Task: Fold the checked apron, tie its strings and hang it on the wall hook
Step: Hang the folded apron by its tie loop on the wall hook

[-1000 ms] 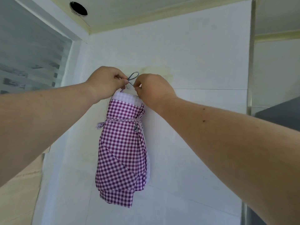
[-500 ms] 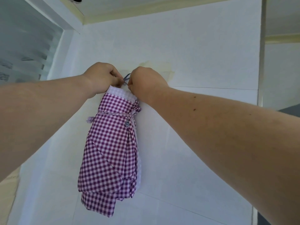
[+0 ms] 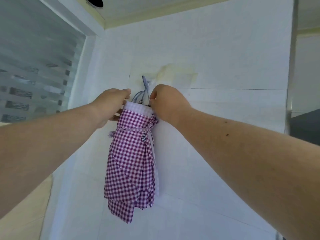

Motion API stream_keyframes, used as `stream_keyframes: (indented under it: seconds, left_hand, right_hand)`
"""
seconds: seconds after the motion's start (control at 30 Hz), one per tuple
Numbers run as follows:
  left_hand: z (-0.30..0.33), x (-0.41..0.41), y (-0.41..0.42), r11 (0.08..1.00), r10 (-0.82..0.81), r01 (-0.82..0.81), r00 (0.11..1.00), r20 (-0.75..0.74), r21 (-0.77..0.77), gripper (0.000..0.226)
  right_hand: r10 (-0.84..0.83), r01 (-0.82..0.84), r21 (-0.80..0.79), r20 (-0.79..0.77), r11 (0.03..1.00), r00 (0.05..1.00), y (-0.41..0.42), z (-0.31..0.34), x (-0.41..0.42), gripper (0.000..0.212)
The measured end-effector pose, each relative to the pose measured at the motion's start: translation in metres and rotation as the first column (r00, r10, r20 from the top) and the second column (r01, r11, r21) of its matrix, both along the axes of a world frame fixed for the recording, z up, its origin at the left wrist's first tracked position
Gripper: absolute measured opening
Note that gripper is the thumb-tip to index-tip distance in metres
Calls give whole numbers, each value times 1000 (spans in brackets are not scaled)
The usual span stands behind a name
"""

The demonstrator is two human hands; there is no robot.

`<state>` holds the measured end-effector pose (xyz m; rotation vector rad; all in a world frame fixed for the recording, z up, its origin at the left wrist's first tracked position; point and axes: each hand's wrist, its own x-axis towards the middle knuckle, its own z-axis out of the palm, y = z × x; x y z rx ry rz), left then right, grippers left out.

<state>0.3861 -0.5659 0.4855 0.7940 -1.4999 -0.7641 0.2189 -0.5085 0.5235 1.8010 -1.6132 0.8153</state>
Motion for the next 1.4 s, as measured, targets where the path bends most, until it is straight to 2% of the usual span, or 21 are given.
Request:
stream_keyframes:
  seconds: [0.07,0.1,0.2,0.3,0.4,0.5,0.57,0.63,0.73,0.8,0.83,0.93,1.1,1.27,1.33,1.4]
  left_hand:
    - [-21,2,3,992,-80,82,996,-30,94,57]
    - [-32,2,4,985,-124,126,992,-19,117,61]
    - [-64,0,4,973,-206,204,978,13,111,65]
    - [-87,0,-1,968,-231,232,973,-29,96,83]
    - [-102,3,2,928,-339,346,938,-72,140,78]
    - [-115,5,4,879,-434,443,897,-88,176,68]
    - [-124,6,6,852,-462,478,878,-122,213,65]
    - [-132,5,9,829,-477,501,865,-153,250,62]
    - [-146,9,10,778,-511,546,838,-190,312,59]
    - [-157,16,8,724,-561,584,808,-178,367,62]
    - [-162,18,7,698,-585,597,794,-167,394,66]
    - [-177,21,9,653,-616,600,776,-136,462,72]
    - [-194,18,17,651,-608,557,789,-84,516,58]
    - [-202,19,20,648,-605,449,794,57,615,64]
    - [-205,16,17,671,-575,443,817,41,594,66]
    - [-210,13,13,692,-541,452,841,-11,563,63]
  right_hand:
    - [68,-68,-7,98,998,993,3,-12,-3,18]
    - [93,-97,15,150,995,984,4,-17,-4,23]
    - [105,-130,92,240,987,965,11,-35,-5,38]
    - [115,-145,106,249,984,962,20,-52,-4,44]
    - [165,-245,203,346,948,924,32,-65,0,42]
    - [187,-411,370,511,833,839,42,-81,5,29]
    - [189,-484,425,571,765,799,41,-96,6,21]
    - [214,-519,396,600,758,771,34,-110,5,20]
    - [338,-629,239,676,740,655,29,-125,9,12]
    - [372,-646,178,692,742,618,26,-132,10,11]
    - [366,-640,156,709,753,603,24,-136,9,17]
    - [293,-631,112,814,768,501,22,-148,7,54]
    - [203,-602,296,756,742,622,23,-172,0,54]
    - [100,-546,456,697,703,710,25,-180,-11,70]
    - [45,-517,523,672,678,739,27,-179,-13,69]
    - [-9,-513,542,692,666,721,30,-179,-14,60]
